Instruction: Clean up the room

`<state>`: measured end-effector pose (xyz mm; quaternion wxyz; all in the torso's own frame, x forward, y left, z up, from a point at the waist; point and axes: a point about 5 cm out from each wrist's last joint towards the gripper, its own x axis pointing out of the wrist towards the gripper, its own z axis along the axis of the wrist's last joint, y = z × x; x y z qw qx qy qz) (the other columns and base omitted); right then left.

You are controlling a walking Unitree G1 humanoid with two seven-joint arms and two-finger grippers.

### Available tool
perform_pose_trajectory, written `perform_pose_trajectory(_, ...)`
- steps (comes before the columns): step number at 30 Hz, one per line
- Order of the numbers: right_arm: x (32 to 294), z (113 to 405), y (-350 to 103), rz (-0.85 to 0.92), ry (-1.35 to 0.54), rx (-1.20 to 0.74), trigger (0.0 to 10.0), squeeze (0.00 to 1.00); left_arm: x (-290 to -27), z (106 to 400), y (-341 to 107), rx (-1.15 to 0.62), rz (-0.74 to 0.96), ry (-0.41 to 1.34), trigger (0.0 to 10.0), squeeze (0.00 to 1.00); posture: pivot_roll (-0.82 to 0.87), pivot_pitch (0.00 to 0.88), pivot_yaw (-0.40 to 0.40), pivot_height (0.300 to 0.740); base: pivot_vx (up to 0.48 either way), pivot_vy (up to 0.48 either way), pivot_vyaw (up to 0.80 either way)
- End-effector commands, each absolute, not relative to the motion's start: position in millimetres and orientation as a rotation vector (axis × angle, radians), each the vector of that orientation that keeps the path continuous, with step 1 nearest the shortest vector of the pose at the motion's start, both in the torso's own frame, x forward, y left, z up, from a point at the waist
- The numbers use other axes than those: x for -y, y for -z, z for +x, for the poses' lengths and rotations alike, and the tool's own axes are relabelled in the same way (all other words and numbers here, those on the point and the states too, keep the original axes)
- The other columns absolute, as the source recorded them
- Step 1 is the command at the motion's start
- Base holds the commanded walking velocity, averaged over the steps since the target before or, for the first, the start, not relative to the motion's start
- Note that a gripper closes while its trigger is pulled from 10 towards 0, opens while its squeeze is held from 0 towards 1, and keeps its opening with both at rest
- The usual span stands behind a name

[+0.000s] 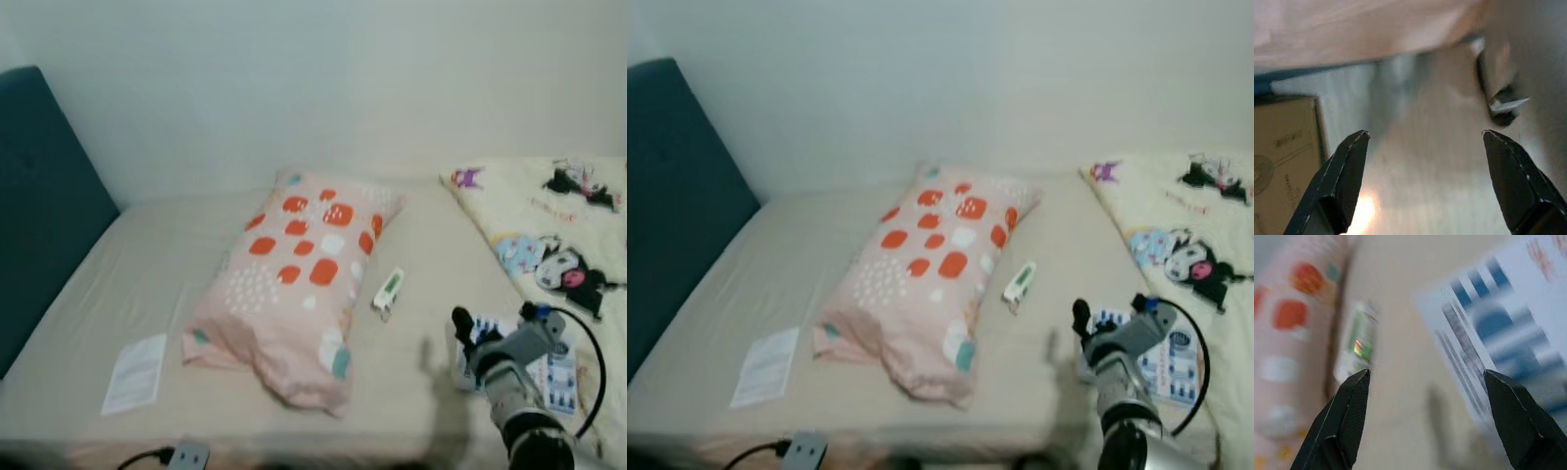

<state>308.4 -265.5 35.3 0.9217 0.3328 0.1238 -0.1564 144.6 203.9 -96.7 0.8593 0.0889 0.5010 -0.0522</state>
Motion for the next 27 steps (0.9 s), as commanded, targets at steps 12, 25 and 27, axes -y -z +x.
perform_pose_trajectory(12, 249.8, 330.3, -60.3, 0.804, 0.184, -0.096, 10.0, 0.0, -246.5, 102.6, 94.4, -1.041, 0.26, 0.166, 10.0, 0.0, 0.21, 0.405, 0.207, 0.623, 0.0, 0.0, 0.0)
perform_pose_trajectory(25, 269.1, 361.4, -132.0, 0.909, 0.079, 0.23, 10.0, 0.0, -279.3, 65.9, 76.6, -0.982, 0.326, 0.239, 10.0, 0.0, 0.34, 0.546, 0.309, 0.623, 0.0, 0.0, 0.0)
perform_pose_trajectory(27, 271.5, 365.5, -143.3, 0.933, 0.074, 0.274, 10.0, 0.0, -282.3, 63.6, 69.0, -0.949, 0.335, 0.256, 10.0, 0.0, 0.37, 0.576, 0.332, 0.623, 0.0, 0.0, 0.0)
